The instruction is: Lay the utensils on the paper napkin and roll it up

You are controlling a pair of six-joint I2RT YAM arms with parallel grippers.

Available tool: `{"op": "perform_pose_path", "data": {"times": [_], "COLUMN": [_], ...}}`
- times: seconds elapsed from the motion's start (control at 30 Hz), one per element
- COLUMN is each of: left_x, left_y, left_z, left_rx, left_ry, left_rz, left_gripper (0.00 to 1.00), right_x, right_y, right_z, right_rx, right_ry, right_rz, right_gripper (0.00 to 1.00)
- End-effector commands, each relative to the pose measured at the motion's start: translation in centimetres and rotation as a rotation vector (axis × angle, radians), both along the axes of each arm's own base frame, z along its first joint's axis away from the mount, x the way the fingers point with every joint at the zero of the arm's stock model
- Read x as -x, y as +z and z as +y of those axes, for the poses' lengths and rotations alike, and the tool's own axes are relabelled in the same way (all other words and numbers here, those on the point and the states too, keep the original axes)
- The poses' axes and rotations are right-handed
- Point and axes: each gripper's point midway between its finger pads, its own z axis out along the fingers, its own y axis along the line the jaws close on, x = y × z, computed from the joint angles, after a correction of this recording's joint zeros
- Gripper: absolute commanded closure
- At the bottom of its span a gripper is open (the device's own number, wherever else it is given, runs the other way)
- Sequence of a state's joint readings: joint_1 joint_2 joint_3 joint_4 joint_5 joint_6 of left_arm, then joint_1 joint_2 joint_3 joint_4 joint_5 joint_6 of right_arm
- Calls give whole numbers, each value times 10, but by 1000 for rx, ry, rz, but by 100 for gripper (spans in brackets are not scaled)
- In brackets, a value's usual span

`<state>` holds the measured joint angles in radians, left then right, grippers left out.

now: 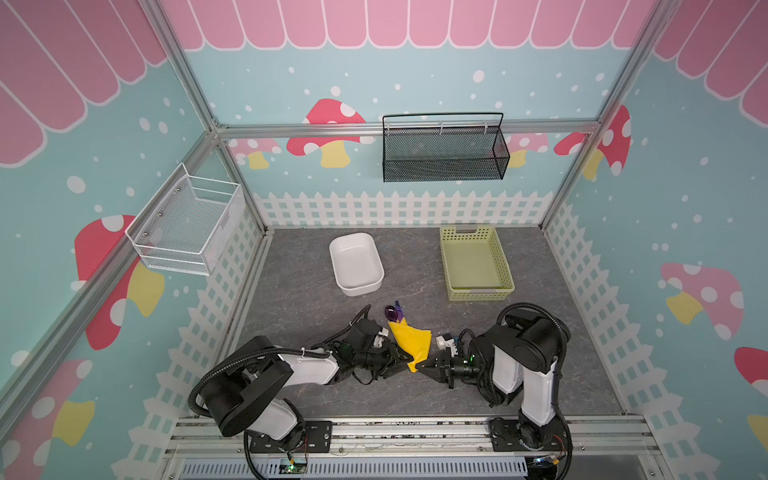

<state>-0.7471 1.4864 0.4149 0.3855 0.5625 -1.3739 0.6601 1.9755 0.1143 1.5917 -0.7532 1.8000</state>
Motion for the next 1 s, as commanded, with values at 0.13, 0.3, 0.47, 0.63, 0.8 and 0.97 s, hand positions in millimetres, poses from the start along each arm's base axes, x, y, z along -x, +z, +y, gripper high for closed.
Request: {"op": "perform_pose_path", "data": {"times": [0.13, 0.3, 0.47, 0.63, 0.8, 0.97], "left_x": [-14, -19, -24, -23, -26, -34], "left_y": [-5, -18, -29, -42, -52, -56], "left_z": [-1, -9, -14, -12, -8, -3], "left_rx": [31, 102, 194, 242, 253, 219], "left_ry": [51, 79, 125, 167, 194, 206], "left_rz": [-24, 9, 43, 83, 105, 101], "left_gripper": [51, 46, 39, 36, 36, 37], "right_x": [-2, -3, -2, -2, -3, -4], "right_y": [-4, -2, -1, -1, 1, 3], "right_z": [-6, -5, -5, -5, -5, -4], "right_rx": [-8, -13, -14, -15, -18, -23], "right_ry": [-56, -57, -55, -57, -59, -60], "right_rz": [31, 26, 29, 26, 23, 19], "right_gripper": [95, 96, 96, 96, 96, 96]}}
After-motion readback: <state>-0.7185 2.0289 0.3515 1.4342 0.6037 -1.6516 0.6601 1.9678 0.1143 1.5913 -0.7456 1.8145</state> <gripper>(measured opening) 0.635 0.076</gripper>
